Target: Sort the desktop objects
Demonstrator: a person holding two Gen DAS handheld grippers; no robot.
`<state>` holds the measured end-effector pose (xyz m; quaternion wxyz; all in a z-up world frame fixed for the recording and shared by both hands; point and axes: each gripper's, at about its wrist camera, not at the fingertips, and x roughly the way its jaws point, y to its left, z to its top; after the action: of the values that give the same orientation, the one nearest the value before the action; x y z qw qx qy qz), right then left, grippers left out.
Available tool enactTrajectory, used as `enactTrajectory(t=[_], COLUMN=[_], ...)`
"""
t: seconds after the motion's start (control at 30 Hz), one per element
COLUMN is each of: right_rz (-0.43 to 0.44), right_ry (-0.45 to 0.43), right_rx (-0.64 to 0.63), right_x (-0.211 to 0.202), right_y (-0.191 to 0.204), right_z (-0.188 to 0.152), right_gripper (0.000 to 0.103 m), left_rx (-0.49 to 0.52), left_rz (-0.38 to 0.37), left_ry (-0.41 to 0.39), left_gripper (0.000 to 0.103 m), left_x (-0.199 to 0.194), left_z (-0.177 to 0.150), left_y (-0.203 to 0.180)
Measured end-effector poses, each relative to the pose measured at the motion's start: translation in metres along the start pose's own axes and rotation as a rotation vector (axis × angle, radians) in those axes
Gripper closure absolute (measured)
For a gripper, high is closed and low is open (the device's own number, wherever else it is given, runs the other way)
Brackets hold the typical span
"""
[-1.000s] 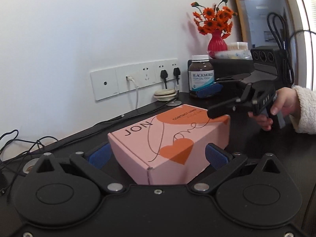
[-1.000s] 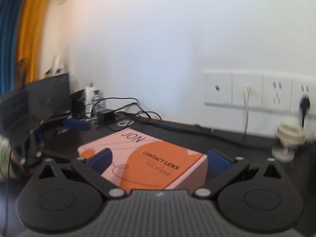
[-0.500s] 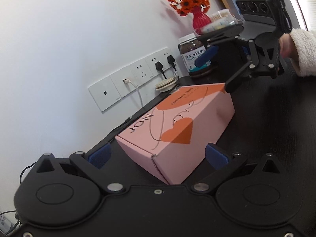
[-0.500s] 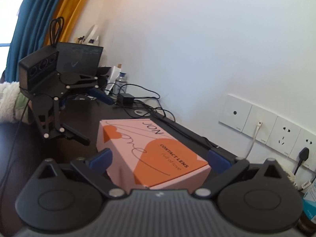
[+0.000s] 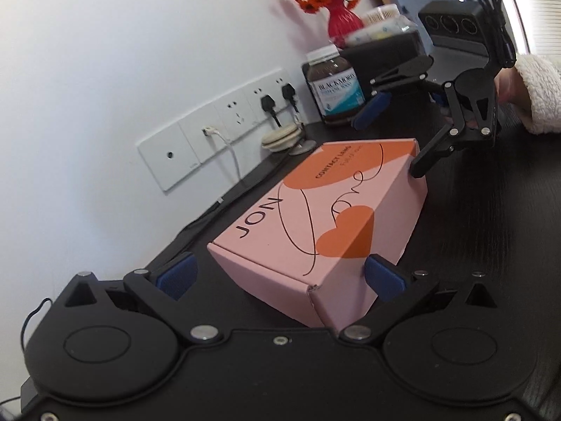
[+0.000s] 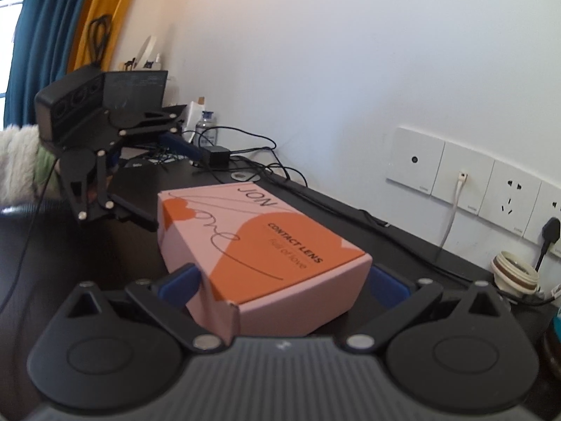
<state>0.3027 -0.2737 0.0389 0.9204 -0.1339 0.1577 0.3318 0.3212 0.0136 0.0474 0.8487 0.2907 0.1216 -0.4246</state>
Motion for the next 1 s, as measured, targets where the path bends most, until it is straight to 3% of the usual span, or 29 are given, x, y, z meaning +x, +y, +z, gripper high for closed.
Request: enactTrajectory(t=[0.27,0.5,0.77,0.83,1.0], right_rz=[0.002,-0.027,-0.017,-0.019,-0.024], right_ry=[0.042,0.055,0.078,0.081,0.089], right_rx=[-0.114,-0.106,-0.061,-0.059,-0.054], right_x=[0.003,0.007,0.011,0.011,0.013], right_y=[0.015,0.015,0.012,0.012,0.012], right_z=[-0.003,-0.001,0.001,0.001,0.002], right_gripper=[0.001,0.001,0.001,0.001,0.001], left_rx=[-0.029,-0.043,-0.255,-0.299,-0.311], left_rz=[-0.061,-0.083,-0.107,-0.08,0.05], left_ry=[0.028,0.083,0.159,0.129,-0.039], left_gripper=[0.0,0.0,0.0,0.0,0.0], left_x=[0.012,0.023,0.024,0.013,-0.016], left_z=[-0.01,-0.012,-0.013,-0.015,-0.013], left_y=[0.002,0.0,0.016,0.021,0.024])
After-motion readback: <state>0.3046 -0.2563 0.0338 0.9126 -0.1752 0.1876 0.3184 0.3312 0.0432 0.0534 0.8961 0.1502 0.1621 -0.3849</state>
